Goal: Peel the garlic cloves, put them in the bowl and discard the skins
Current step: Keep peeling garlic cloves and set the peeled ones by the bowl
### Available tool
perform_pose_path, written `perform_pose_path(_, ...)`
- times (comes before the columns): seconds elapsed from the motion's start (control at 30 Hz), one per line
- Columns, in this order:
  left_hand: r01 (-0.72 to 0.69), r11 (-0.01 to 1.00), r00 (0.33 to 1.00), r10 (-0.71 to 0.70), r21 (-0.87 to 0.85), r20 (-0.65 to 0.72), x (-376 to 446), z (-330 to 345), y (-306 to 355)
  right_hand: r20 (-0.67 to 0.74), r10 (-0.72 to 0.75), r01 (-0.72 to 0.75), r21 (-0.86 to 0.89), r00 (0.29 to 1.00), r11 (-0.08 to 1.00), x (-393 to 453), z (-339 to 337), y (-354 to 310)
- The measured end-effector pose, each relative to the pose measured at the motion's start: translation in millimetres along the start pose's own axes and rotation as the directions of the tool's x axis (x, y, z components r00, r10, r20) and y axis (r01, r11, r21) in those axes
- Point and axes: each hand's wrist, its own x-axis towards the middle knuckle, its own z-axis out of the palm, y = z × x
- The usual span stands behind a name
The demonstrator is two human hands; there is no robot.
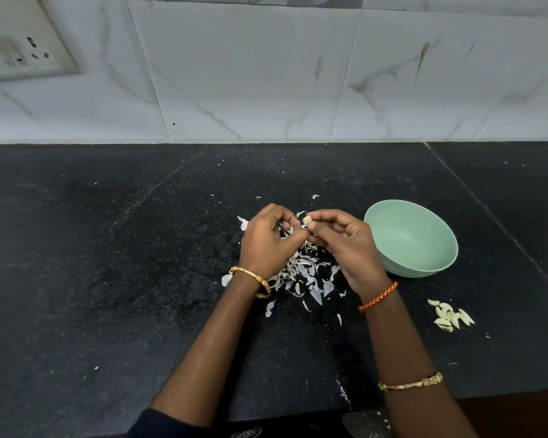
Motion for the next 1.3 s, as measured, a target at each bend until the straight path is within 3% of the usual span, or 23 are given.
perform_pose_path(0.2,0.054,0.996,0.998,-0.052,-0.077,0.02,0.7,-0.6,-8.9,0.087,0.151,-0.171,0.315,0.985,0.934,5.6,-2.5,-4.2)
perform_pose_path(0.43,0.04,0.993,0.999,-0.043,-0.112,-0.024,7.1,-1.3,-7.7,0.126,0.18,-0.216,0.397,0.976,0.892,8.5,-4.9,-3.8)
perform_pose_path(0.63,0.072,0.981,0.997,-0.073,-0.178,0.001,4.5,-6.6,-7.8,0.018,0.221,-0.213,0.362,0.975,0.908,8.1,-3.3,-2.1)
perform_pose_path(0.9,0.324,0.88,0.944,-0.276,-0.348,0.18,4.6,-6.4,0.9,-0.052,0.019,-0.016,0.052,0.998,0.999,3.4,-2.5,3.0)
perform_pose_path(1.1,0.492,0.733,0.87,-0.396,-0.47,0.293,-3.5,-8.4,1.1,-0.052,0.056,-0.051,0.089,0.997,0.995,-3.6,-4.4,6.3)
perform_pose_path(1.3,0.534,0.694,0.845,-0.435,-0.483,0.31,-10.9,-8.1,5.5,-0.026,0.147,-0.138,0.201,0.989,0.97,-10.3,-8.4,7.5)
